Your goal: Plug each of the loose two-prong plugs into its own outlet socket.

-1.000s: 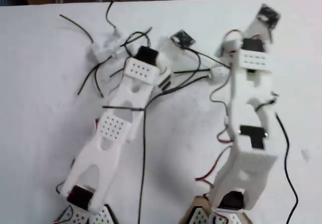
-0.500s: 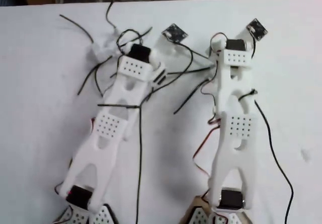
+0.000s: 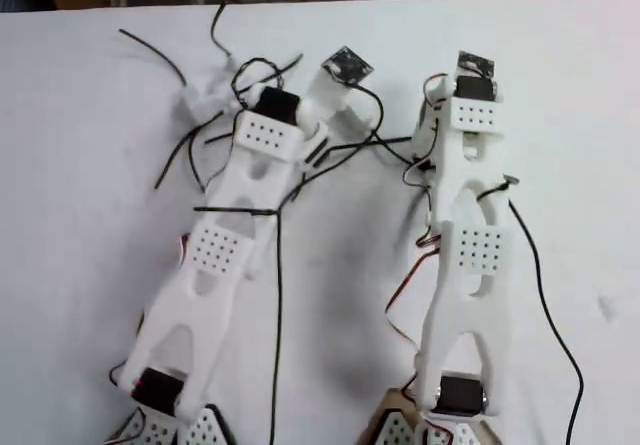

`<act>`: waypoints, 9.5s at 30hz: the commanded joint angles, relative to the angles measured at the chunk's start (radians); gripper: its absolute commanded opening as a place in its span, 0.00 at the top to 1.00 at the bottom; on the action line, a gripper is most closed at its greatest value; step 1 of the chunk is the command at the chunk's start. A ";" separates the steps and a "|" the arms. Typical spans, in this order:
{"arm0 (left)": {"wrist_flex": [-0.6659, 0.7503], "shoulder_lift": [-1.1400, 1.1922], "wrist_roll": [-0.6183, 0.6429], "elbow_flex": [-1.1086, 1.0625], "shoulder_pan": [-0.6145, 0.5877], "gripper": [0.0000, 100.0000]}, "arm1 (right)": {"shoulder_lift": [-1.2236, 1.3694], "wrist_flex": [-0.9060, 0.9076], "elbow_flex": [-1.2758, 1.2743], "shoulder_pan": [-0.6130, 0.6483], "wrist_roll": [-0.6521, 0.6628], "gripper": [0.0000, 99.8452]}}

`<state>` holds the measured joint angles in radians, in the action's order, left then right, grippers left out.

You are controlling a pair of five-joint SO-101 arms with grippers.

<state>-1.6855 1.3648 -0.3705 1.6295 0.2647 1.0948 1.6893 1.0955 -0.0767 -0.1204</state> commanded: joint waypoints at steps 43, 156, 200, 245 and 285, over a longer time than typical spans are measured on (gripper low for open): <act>0.040 -0.016 0.008 0.034 0.002 0.83 | 0.096 0.041 0.350 -0.027 0.543 0.75; 0.043 -0.016 0.008 0.032 0.008 0.83 | -0.619 0.033 -0.473 -0.222 -0.212 0.72; 0.043 -0.015 0.002 0.032 0.008 0.83 | -0.150 -0.099 -0.063 -0.259 -0.795 0.73; 0.037 -0.025 0.008 0.040 -0.047 0.83 | -0.944 -0.008 -0.733 0.154 -0.396 0.98; 0.086 -0.053 0.359 0.040 -0.415 0.83 | -0.590 -0.329 -0.657 0.530 -0.671 0.98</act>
<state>-1.6287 1.3648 -0.1220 1.6295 -0.0867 0.4641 1.4331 0.4035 0.3913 -0.7772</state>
